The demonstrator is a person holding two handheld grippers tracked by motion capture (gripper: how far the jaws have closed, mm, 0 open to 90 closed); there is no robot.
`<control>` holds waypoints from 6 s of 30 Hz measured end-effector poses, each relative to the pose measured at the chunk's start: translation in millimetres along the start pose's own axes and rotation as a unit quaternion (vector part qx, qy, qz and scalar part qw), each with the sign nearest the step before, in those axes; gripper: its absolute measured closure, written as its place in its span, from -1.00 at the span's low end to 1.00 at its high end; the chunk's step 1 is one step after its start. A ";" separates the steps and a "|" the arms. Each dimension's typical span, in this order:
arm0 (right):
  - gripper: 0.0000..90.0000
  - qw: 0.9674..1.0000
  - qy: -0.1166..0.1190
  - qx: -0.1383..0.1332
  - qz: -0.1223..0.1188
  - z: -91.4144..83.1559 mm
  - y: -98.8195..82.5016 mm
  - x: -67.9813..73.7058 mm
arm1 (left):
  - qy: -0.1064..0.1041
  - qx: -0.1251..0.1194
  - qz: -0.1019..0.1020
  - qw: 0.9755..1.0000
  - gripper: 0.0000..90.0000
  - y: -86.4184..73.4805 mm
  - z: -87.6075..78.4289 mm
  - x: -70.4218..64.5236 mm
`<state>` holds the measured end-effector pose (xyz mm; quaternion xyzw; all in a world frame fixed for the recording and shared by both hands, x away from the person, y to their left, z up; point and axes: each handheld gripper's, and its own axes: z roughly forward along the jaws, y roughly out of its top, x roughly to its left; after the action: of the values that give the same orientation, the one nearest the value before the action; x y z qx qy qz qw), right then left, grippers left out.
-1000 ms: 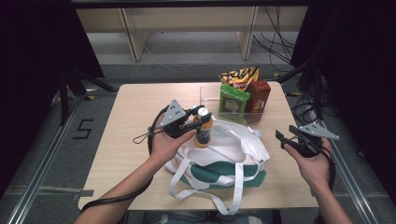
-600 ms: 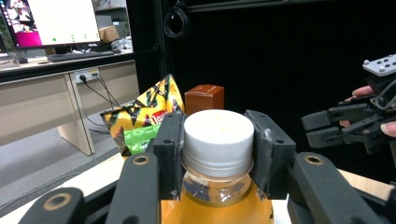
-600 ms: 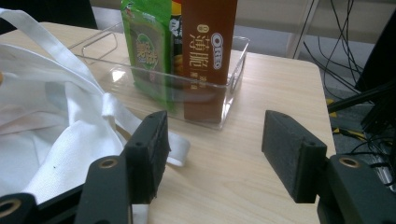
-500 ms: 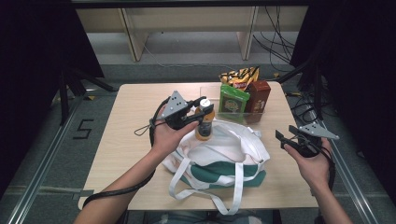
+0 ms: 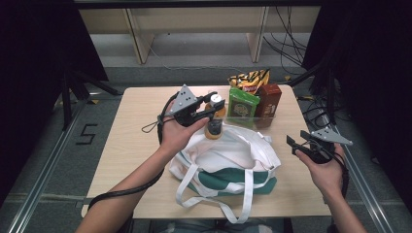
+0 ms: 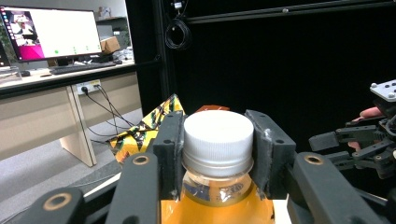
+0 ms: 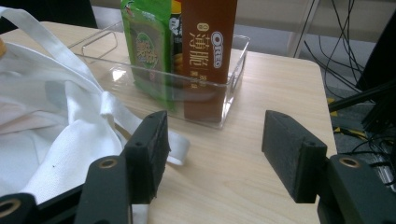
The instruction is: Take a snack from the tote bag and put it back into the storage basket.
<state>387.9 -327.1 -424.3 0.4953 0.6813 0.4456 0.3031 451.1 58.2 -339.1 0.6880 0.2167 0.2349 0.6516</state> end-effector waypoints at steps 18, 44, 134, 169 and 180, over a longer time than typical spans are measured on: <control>-0.07 1.000 0.000 -0.001 -0.001 0.9 -0.8 -0.7 | 0.005 -0.011 0.014 1.000 0.31 18.9 14.6 10.3; -0.08 1.000 0.001 0.003 0.005 1.3 -1.7 0.0 | 0.023 -0.008 0.016 1.000 0.31 27.2 32.6 30.3; -0.08 1.000 0.012 0.003 -0.007 4.0 -4.1 -3.5 | 0.051 0.046 -0.003 0.998 0.31 -12.2 97.3 81.7; -0.08 1.000 0.012 0.008 -0.014 3.7 -4.6 -4.8 | 0.058 0.073 -0.007 0.996 0.31 -31.9 106.7 91.3; -0.08 1.000 0.003 0.005 0.005 4.6 -5.8 -0.3 | 0.060 0.082 -0.009 0.995 0.31 -37.0 106.2 92.8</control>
<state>389.6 -326.7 -431.5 0.4994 0.6819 0.4447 0.2963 589.5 31.9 -376.6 0.7217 0.2796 0.2516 0.5811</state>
